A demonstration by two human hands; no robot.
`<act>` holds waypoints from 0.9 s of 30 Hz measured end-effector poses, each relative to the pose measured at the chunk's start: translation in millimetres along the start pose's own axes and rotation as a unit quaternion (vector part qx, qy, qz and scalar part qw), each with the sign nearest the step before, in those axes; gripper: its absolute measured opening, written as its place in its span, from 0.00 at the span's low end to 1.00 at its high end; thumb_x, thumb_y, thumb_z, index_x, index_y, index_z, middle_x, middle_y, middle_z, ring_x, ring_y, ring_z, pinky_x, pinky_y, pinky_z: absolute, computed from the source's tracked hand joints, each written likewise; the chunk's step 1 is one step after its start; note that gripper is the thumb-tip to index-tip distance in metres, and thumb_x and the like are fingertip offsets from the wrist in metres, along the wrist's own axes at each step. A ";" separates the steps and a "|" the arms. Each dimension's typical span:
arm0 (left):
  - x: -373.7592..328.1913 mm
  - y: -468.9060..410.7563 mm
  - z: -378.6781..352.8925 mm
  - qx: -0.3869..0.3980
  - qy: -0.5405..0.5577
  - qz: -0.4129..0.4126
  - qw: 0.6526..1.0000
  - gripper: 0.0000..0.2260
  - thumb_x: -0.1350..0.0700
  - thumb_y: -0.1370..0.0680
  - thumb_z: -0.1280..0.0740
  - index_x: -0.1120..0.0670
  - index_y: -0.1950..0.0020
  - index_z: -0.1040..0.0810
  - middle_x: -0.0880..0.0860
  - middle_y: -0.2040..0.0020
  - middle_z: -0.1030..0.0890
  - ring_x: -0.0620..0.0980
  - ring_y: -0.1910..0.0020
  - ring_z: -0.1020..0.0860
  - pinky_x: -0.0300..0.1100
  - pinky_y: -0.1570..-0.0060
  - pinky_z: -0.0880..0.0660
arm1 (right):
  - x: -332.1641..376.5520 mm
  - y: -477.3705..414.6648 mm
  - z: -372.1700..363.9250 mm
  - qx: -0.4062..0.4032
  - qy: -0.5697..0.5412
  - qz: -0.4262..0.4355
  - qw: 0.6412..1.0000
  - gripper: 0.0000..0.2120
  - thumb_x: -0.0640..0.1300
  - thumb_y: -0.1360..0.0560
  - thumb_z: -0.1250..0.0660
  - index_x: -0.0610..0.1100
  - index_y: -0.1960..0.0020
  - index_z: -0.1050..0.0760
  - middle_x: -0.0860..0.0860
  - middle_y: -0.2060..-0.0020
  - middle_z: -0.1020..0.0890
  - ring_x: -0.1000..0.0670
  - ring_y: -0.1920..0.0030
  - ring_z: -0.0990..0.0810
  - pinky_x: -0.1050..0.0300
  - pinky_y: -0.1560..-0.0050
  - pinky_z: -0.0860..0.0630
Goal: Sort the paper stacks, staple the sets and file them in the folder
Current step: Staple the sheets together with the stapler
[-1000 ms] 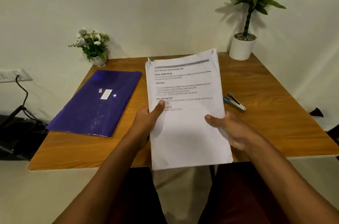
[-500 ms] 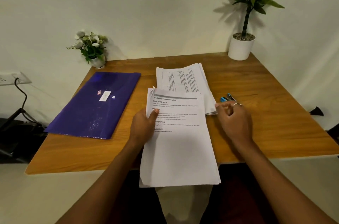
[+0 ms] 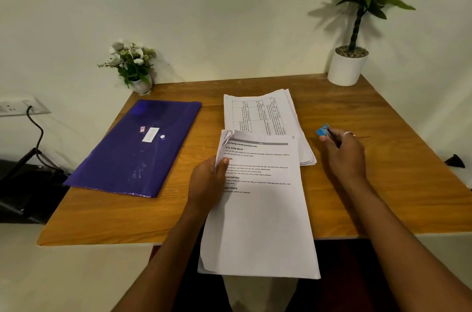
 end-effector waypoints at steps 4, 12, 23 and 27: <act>4.0 -1.7 -3.3 0.015 0.007 -0.010 1.000 0.09 0.48 0.15 0.39 0.51 0.47 0.22 0.48 0.56 0.16 0.46 0.63 0.16 0.45 0.65 0.18 | 56.9 8.9 -15.4 0.203 -0.090 0.075 0.972 0.23 0.45 0.21 0.29 0.52 0.27 0.27 0.58 0.36 0.24 0.60 0.44 0.22 0.66 0.51 0.21; 2.4 -0.1 -3.9 0.021 0.041 -0.015 0.999 0.08 0.50 0.15 0.39 0.48 0.41 0.23 0.43 0.54 0.17 0.35 0.59 0.19 0.32 0.68 0.23 | 121.4 24.6 -73.2 0.343 0.149 0.257 0.891 0.29 0.49 0.23 0.27 0.55 0.24 0.31 0.50 0.28 0.25 0.47 0.34 0.24 0.60 0.45 0.30; 10.3 -3.0 -6.8 0.022 0.043 -0.043 0.998 0.14 0.49 0.15 0.39 0.53 0.35 0.20 0.45 0.52 0.14 0.43 0.59 0.16 0.41 0.64 0.19 | 145.9 12.4 -81.1 0.312 0.241 0.365 0.844 0.30 0.55 0.25 0.25 0.59 0.26 0.30 0.54 0.34 0.20 0.49 0.40 0.21 0.56 0.50 0.34; 8.3 -1.4 -6.7 0.024 0.042 -0.049 0.998 0.14 0.51 0.15 0.39 0.53 0.33 0.20 0.45 0.52 0.15 0.39 0.58 0.18 0.32 0.66 0.24 | 157.8 12.5 -85.2 0.387 0.264 0.392 0.792 0.26 0.52 0.25 0.25 0.59 0.29 0.27 0.56 0.36 0.20 0.51 0.39 0.23 0.52 0.45 0.37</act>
Point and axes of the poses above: each hand's wrist, its own y-axis away from the middle knuckle, its own z-axis out of the back of the hand, x = y × z, the point moved 4 cm from there along -y, towards the middle knuckle
